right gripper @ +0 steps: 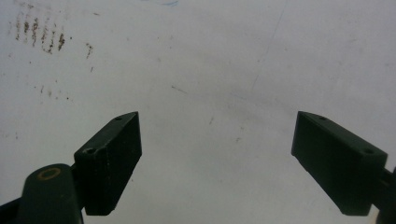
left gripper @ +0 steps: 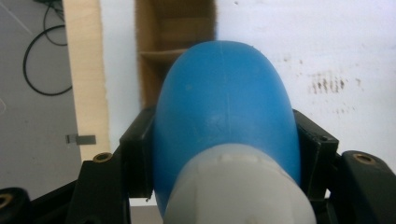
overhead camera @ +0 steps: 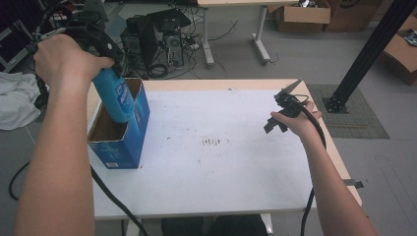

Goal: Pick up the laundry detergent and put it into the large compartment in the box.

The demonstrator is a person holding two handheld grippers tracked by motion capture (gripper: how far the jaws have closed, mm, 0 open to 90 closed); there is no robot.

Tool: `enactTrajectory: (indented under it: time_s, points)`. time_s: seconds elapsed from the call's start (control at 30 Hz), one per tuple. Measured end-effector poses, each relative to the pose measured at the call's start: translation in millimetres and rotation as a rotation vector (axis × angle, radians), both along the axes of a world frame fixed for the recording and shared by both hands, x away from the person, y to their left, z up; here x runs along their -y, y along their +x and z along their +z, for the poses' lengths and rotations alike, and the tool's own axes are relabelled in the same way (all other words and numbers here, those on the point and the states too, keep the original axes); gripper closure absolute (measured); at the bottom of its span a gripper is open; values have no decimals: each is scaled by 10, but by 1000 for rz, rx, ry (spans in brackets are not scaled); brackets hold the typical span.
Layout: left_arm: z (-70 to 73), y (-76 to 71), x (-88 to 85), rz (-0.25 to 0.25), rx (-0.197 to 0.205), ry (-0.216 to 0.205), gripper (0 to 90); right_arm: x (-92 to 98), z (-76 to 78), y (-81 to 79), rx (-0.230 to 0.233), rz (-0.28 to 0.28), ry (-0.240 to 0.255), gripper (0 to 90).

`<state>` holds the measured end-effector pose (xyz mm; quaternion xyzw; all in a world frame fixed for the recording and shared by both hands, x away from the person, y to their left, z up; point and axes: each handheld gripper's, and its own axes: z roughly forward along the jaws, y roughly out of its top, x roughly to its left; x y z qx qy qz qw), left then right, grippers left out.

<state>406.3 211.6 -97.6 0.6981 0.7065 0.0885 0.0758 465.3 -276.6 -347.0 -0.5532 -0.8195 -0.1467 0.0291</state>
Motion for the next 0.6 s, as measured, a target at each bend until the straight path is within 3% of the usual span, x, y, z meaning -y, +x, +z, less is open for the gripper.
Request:
enactTrajectory:
  time_s: [0.23,0.6]
  points:
    - [-59,-3,-150,40,-4,9,381,5,-14,3,-3,-1,-3,163]
    - [-365,84,-216,20,-39,23,381,-17,-27,14,-7,6,-9,162]
